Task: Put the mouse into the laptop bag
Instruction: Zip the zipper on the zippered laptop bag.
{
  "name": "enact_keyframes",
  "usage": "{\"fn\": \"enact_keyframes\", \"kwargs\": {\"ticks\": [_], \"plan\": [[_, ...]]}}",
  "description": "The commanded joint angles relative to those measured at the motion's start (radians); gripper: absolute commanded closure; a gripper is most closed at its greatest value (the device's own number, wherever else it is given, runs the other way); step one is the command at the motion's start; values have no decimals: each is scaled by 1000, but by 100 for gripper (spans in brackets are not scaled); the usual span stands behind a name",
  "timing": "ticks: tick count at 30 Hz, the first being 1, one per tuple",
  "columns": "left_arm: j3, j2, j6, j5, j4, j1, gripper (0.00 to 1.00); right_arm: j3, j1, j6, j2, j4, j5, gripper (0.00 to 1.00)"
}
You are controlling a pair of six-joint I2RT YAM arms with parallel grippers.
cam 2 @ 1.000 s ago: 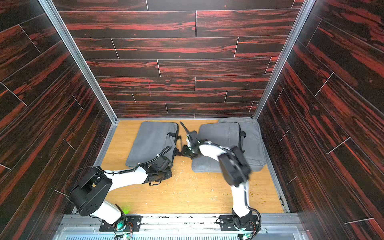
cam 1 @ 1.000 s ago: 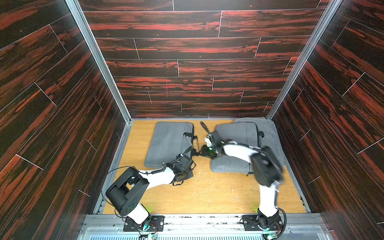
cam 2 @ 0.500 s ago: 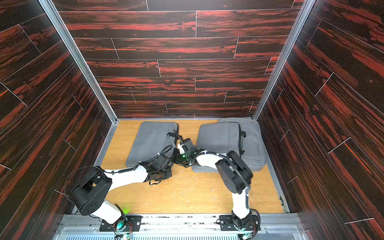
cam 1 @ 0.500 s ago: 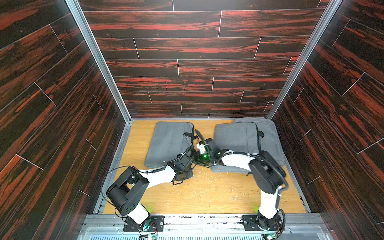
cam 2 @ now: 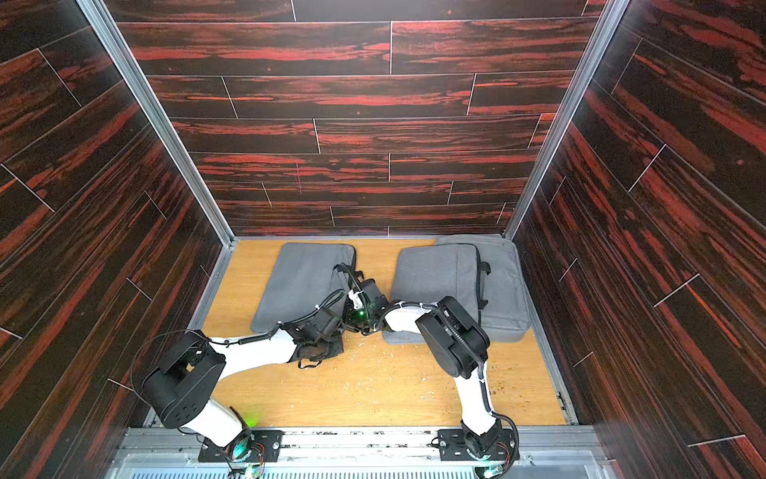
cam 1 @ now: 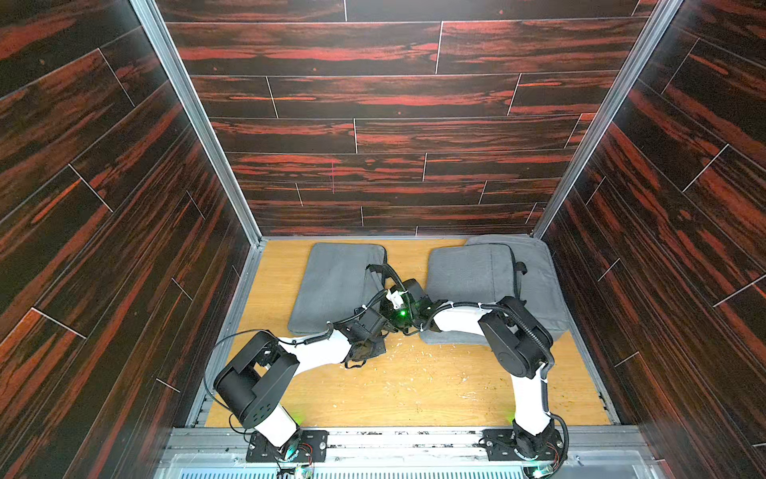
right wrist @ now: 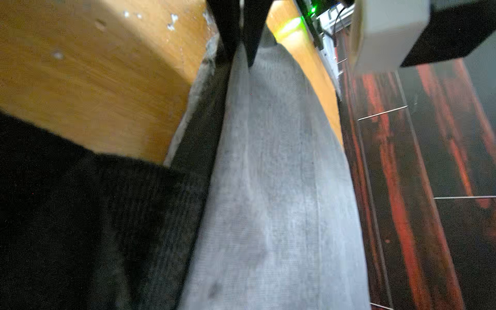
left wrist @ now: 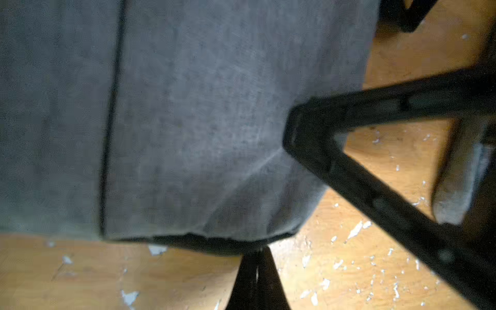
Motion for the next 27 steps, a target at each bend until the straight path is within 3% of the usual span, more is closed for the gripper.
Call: {"fn": "enact_keyframes", "kwargs": {"ticks": [1,8,17,22,24,27], "plan": [[-57,8,-8,-26,2,22,100,-44,-68,-13,-21,-25,-11,100],[-164,-48,-1,-22,10,177,100,21,-160,-148,-41,-213,-4,100],[-215,-157,26,-96,-99,339,100,21,-223,-186,-55,-257,-2,100],[-251,-228,24,-92,-147,381,100,30,-236,-194,-57,-270,-5,100],[-249,-272,18,-91,-176,380,87,38,-234,-193,-56,-277,-14,95],[-218,-374,8,-101,-240,380,66,26,-233,-179,-70,-268,-11,70]]}}
